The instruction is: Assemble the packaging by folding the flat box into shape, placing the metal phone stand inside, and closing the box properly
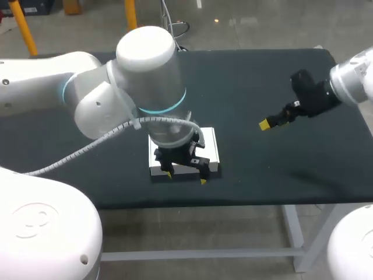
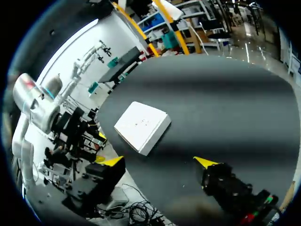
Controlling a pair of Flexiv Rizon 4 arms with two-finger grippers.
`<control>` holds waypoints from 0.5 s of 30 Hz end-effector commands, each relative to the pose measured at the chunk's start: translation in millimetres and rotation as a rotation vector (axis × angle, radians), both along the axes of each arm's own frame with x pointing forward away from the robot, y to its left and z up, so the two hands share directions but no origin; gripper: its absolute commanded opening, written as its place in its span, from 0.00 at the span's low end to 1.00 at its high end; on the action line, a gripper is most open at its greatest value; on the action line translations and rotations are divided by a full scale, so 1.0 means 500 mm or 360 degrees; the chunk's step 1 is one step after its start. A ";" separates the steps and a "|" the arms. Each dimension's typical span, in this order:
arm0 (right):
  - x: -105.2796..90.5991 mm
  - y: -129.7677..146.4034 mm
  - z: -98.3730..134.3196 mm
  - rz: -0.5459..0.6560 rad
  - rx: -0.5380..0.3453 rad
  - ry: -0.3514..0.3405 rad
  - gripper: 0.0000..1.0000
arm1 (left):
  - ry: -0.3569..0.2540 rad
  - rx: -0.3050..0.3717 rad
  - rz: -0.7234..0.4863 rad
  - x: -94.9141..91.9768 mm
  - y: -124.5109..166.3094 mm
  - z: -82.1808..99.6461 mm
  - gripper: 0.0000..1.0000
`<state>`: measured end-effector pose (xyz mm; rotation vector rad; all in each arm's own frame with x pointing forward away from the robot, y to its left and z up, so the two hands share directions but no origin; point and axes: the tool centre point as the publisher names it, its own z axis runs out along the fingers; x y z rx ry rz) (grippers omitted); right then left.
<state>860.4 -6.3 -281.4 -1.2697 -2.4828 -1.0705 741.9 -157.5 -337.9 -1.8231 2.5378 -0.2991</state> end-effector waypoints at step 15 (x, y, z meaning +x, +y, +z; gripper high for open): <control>-0.011 -0.021 -0.022 0.0176 -0.0054 -0.0734 1.00 | -0.0010 0.0132 0.0341 0.027 -0.003 -0.093 1.00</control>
